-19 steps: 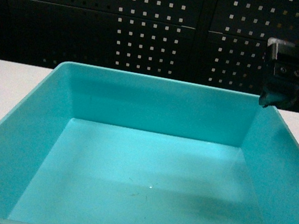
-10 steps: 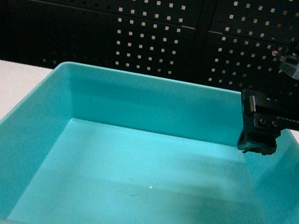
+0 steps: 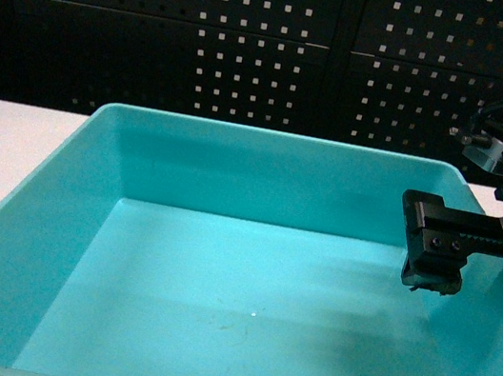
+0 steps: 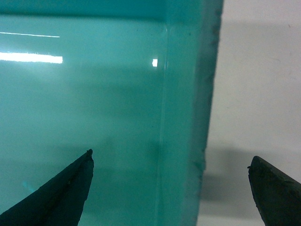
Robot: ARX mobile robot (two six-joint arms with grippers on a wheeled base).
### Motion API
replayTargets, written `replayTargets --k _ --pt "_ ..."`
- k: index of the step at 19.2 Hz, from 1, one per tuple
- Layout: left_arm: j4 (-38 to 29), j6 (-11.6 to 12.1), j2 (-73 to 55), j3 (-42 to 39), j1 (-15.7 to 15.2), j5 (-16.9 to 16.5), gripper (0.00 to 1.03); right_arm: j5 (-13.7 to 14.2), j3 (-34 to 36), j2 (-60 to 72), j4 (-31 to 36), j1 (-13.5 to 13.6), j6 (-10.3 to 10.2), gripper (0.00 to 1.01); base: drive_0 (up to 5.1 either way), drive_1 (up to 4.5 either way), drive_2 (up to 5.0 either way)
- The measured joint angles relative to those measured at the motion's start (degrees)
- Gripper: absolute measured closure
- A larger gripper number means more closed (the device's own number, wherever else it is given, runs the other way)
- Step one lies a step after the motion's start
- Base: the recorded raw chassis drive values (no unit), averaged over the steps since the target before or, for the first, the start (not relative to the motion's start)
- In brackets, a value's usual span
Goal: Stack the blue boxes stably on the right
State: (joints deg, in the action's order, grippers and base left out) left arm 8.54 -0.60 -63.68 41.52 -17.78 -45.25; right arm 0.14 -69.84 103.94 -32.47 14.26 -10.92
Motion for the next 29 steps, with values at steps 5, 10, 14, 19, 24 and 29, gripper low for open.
replayTargets --k 5,10,14,19,24,29 --pt "0.00 0.00 0.00 0.00 0.00 0.00 0.05 2.03 -0.15 1.01 -1.49 1.49 -2.21 0.58 0.0 0.00 0.0" --pt "0.00 0.00 0.00 0.00 0.00 0.00 0.05 2.86 -1.49 2.08 -2.91 2.40 -3.04 1.00 0.0 0.00 0.0" --pt "0.00 0.00 0.00 0.00 0.00 0.00 0.05 3.30 -2.16 2.54 -3.82 2.69 -4.02 0.99 0.0 0.00 0.0" --pt "0.00 0.00 0.00 0.00 0.00 0.00 0.05 3.85 -3.41 3.30 -5.29 3.10 -5.33 0.99 0.0 0.00 0.0" --pt "-0.02 0.00 0.00 0.00 0.00 0.00 0.05 4.35 -4.61 3.98 -6.51 4.24 -6.69 0.99 0.0 0.00 0.0" --pt "-0.02 0.00 0.00 0.00 0.00 0.02 0.05 4.35 -4.90 4.11 -6.64 5.62 -8.57 0.99 0.0 0.00 0.0"
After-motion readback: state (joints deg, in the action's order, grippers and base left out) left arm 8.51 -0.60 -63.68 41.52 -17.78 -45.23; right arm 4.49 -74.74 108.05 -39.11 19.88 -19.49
